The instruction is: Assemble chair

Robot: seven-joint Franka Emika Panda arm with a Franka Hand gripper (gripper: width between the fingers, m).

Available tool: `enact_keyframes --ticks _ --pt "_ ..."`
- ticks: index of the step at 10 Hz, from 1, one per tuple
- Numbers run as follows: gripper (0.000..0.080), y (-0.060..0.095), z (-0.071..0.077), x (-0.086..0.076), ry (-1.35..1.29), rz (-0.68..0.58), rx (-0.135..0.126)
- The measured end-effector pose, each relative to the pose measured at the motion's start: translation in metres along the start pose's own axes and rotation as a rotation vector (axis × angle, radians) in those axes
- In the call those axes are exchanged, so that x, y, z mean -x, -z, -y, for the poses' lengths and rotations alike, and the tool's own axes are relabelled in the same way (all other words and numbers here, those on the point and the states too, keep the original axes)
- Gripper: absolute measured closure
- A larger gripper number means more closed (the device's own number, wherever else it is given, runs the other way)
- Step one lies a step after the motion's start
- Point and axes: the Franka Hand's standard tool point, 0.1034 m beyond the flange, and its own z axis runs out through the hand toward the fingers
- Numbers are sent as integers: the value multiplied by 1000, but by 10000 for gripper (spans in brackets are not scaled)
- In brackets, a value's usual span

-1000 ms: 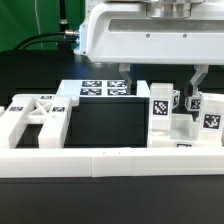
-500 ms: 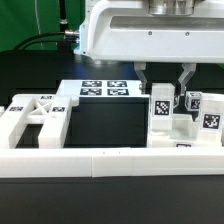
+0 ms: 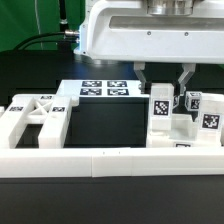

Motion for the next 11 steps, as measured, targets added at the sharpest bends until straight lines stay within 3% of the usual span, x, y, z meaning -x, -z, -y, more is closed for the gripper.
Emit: enact_keyframes --ticks 2,9,11 --pt "514 -1 -1 -1 -246 4 -36" --pt "514 -1 3 -2 -783 11 -48" --pt "514 -2 3 -8 -954 17 -97"
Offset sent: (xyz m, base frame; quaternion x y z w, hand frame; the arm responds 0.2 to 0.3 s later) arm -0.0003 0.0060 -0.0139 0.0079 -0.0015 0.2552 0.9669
